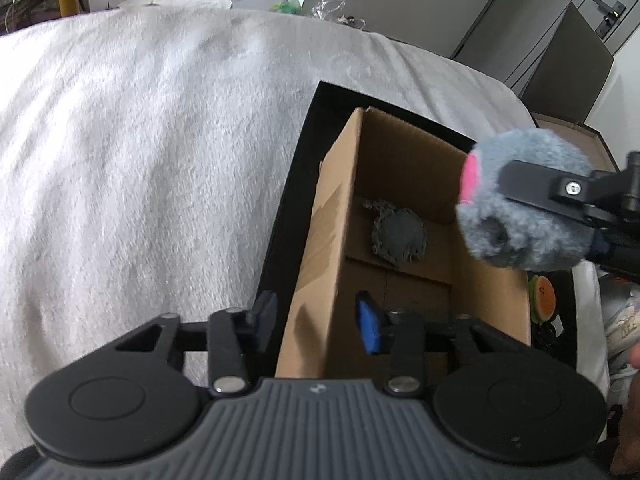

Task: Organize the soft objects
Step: 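Carry the fuzzy plush ball with the right tool over the box, then open the right tool to release the plush ball into the box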

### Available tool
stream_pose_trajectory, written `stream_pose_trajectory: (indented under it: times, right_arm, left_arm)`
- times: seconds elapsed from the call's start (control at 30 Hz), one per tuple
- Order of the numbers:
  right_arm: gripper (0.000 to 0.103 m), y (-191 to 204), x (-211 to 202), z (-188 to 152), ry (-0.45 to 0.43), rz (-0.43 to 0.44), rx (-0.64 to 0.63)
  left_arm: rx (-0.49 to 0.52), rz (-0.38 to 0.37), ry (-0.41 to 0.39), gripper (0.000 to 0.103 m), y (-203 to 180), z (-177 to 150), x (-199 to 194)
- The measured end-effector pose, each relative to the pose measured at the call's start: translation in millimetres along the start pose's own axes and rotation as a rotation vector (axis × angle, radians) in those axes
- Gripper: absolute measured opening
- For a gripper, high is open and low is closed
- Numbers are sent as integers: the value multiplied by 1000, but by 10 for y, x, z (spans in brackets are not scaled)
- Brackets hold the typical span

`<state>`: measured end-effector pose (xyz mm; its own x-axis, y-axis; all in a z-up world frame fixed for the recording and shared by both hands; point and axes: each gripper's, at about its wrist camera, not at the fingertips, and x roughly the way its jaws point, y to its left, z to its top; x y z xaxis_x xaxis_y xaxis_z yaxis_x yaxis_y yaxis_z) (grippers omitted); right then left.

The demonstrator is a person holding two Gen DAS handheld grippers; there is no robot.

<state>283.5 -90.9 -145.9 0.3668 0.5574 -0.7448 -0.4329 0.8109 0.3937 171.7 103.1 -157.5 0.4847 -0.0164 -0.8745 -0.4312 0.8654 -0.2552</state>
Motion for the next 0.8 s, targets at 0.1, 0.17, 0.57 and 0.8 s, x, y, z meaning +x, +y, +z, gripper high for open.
stream_pose_trajectory:
  times: [0.1, 0.17, 0.57, 0.8]
  right_arm:
    - [76, 40, 91, -38, 30, 4, 13]
    - [76, 81, 166, -58, 56, 7, 25]
    - [79, 150, 520, -165, 163, -8, 51]
    - [87, 230, 559, -204, 178, -37, 24]
  left_arm:
    - [-17, -16, 10, 20, 37, -21, 31]
    - [-29, -26, 14, 18, 64, -26, 48]
    - [-60, -56, 19, 19, 149, -16, 57]
    - [-63, -60, 24, 19, 136, -8, 60]
